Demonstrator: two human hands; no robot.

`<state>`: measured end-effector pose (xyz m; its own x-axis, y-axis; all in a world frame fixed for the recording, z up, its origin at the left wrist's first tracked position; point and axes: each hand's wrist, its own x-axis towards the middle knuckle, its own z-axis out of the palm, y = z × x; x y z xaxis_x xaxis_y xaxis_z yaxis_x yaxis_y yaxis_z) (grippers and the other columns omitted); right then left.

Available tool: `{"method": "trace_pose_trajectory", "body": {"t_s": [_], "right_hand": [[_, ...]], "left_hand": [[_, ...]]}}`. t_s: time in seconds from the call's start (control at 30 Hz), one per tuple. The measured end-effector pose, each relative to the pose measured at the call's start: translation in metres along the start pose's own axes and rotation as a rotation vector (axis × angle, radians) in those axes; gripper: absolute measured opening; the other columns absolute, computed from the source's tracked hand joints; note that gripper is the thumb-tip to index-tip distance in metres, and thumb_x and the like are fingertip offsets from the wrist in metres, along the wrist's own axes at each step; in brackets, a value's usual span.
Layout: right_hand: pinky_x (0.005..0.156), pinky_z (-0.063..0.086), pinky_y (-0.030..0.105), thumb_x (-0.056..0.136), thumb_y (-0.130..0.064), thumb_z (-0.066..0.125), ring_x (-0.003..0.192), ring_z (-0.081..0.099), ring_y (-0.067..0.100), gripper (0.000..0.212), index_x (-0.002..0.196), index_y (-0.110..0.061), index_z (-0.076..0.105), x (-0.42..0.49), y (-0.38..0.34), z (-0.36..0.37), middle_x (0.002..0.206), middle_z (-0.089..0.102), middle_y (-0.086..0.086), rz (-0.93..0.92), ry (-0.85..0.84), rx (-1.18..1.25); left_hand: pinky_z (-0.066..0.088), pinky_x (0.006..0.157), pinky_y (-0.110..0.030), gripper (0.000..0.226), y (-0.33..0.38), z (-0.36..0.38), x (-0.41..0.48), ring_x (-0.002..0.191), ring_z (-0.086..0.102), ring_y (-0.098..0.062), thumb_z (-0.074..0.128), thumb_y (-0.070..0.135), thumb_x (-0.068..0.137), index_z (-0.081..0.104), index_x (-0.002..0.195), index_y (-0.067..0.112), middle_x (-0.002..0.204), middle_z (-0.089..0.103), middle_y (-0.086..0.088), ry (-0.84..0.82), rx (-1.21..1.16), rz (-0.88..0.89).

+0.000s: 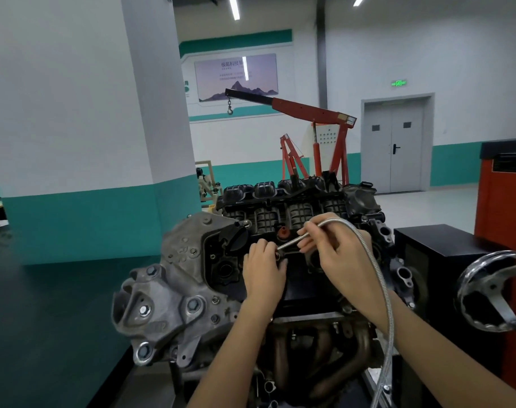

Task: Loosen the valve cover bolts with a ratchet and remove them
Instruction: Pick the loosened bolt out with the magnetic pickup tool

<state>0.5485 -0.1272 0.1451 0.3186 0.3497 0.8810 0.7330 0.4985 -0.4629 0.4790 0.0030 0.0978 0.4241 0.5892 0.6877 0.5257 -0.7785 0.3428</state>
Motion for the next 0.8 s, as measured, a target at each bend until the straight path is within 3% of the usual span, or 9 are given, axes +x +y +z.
{"method": "trace_pose_trajectory", "body": {"t_s": [0.1,0.17,0.27,0.37,0.47,0.6,0.8], "right_hand": [[0.067,0.058,0.027,0.096,-0.005,0.053,0.065,0.069,0.011,0.011,0.092,-0.003,0.062,0.007,-0.012,-0.012,0.078,0.069,0.007,0.019,0.016,0.012],[0.066,0.058,0.026,0.097,-0.004,0.051,0.065,0.069,0.011,0.010,0.092,-0.007,0.060,0.009,-0.017,-0.018,0.079,0.069,0.008,0.014,0.056,0.015],[0.064,0.057,0.023,0.098,-0.002,0.049,0.066,0.068,0.010,0.012,0.092,-0.010,0.056,0.006,-0.023,-0.022,0.080,0.067,0.006,-0.014,0.105,0.029],[0.063,0.056,0.018,0.099,-0.008,0.049,0.065,0.067,0.006,0.010,0.093,-0.013,0.055,0.009,-0.023,-0.028,0.079,0.067,-0.001,-0.086,0.181,0.001],[0.062,0.055,0.019,0.099,-0.009,0.049,0.063,0.067,0.007,0.011,0.092,-0.012,0.056,0.012,-0.016,-0.027,0.078,0.067,-0.002,-0.048,0.156,-0.019],[0.063,0.055,0.024,0.099,-0.009,0.048,0.061,0.064,0.010,0.014,0.088,-0.009,0.057,-0.001,0.005,-0.002,0.076,0.066,0.006,0.095,0.045,-0.059],[0.061,0.054,0.027,0.098,-0.005,0.050,0.058,0.061,0.015,0.018,0.082,-0.001,0.058,-0.010,0.039,0.030,0.070,0.062,0.012,0.112,-0.023,-0.088]], "left_hand": [[0.033,0.070,-0.034,0.020,0.005,-0.001,0.004,0.080,0.047,-0.025,0.054,0.023,0.100,0.043,0.086,0.013,0.081,0.046,-0.002,0.056,-0.072,0.055],[0.032,0.062,-0.030,0.020,0.007,-0.001,0.004,0.068,0.045,-0.020,0.048,0.020,0.102,0.036,0.086,0.016,0.076,0.046,0.000,0.059,-0.162,0.091],[0.031,0.051,-0.028,0.011,0.005,-0.005,0.006,0.057,0.046,-0.013,0.044,0.020,0.103,0.039,0.093,0.017,0.071,0.050,0.003,0.055,-0.336,0.056],[0.030,0.048,-0.029,0.010,-0.014,-0.013,0.008,0.049,0.045,-0.009,0.046,0.020,0.103,0.047,0.099,0.011,0.060,0.050,0.006,0.088,-0.376,-0.092],[0.027,0.040,-0.020,0.018,-0.032,-0.019,-0.007,0.038,0.040,-0.006,0.047,0.026,0.102,0.050,0.089,0.014,0.050,0.045,0.007,0.076,-0.394,-0.129],[0.026,0.038,-0.018,0.026,-0.036,-0.023,-0.032,0.037,0.034,-0.006,0.049,0.026,0.101,0.048,0.076,0.021,0.044,0.039,0.007,0.087,-0.484,-0.170],[0.023,0.041,-0.019,0.029,-0.046,-0.030,-0.049,0.039,0.029,-0.007,0.053,0.024,0.100,0.047,0.072,0.016,0.044,0.035,0.008,0.011,-0.504,-0.186]]}}
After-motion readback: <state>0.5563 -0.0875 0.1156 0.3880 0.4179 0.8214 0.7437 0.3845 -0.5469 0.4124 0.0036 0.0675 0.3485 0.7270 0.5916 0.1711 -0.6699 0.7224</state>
